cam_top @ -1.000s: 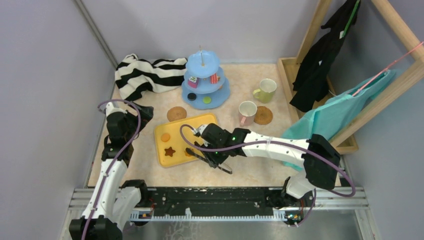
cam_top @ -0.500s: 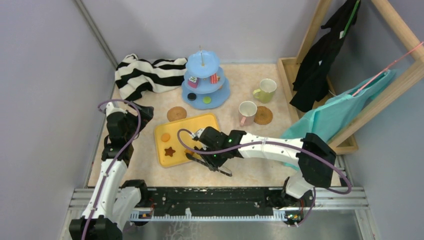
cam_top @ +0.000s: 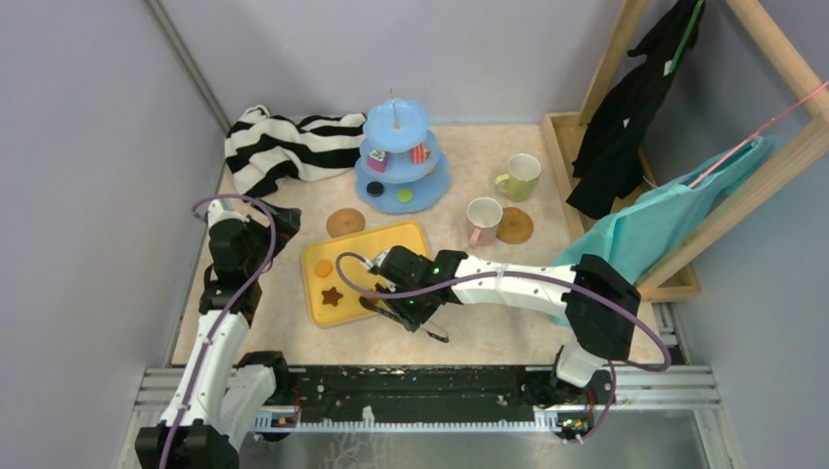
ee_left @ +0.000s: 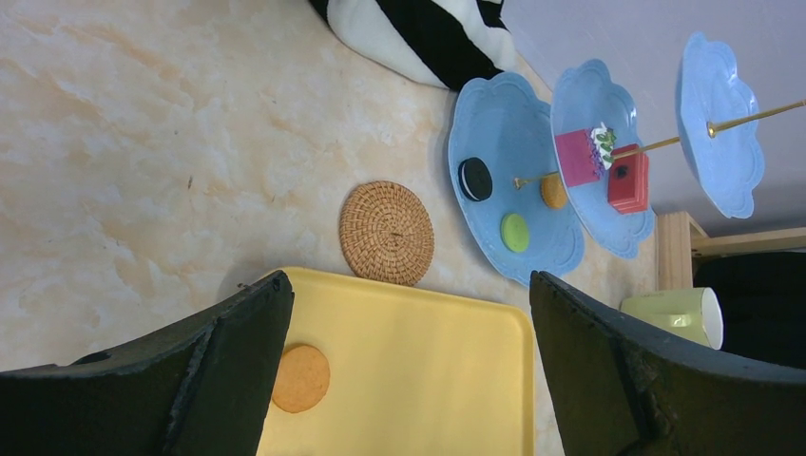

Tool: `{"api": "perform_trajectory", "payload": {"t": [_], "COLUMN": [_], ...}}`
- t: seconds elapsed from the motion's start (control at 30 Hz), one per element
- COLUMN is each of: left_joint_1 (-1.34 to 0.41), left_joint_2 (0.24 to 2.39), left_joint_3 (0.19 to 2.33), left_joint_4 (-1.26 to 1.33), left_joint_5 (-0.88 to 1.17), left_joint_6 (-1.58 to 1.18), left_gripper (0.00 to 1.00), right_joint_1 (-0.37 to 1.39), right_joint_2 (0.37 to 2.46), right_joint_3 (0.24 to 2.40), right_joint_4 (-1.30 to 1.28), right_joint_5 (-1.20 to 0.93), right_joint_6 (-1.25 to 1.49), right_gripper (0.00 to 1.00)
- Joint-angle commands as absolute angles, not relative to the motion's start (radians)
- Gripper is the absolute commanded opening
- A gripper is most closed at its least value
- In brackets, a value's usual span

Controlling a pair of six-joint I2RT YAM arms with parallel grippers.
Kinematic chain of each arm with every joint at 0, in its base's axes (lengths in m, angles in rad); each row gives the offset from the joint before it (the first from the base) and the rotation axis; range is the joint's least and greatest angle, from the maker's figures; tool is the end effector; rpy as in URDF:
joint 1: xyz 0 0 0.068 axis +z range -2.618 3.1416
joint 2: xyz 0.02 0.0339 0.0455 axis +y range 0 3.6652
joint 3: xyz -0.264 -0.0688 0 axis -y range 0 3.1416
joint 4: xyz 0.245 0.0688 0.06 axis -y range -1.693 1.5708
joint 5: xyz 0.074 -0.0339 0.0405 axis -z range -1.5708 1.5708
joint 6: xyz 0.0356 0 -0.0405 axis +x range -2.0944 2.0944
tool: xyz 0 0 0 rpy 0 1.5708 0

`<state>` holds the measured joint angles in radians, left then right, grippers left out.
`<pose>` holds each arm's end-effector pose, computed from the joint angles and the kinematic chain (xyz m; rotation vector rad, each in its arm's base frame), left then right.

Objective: Serve the afternoon tea
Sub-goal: Pick up the desert from the tray.

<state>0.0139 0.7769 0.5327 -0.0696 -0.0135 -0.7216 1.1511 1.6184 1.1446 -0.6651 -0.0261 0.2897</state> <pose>0.1882 0.0031 0.2637 -0.6961 1.7807 -0.4694 0.1311 0.2961 0.2193 -1.1771 2.5427 0.4330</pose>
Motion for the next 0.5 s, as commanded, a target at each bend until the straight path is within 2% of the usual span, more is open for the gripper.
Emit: {"api": "perform_trajectory", "payload": {"t": [0.0,0.47], "left_joint_1": [0.02,0.021], "left_joint_2": [0.775,0.769], "left_joint_3": [0.523,0.517], "left_joint_4": [-0.038,-0.032], "left_joint_5": [0.001,0.011], "left_joint_6": [-0.723,-0.731], "left_gripper": [0.99,0.99], "right_joint_1": [1.167,1.174], "right_joint_2": [1.643,1.733], "right_joint_3": [1.221,1.306], "right_joint_4": [-0.686,-0.756], "right_joint_5": [-0.002,0.017], "right_joint_6": [0.269,0.242], "right_gripper": [0.39,0.38]}}
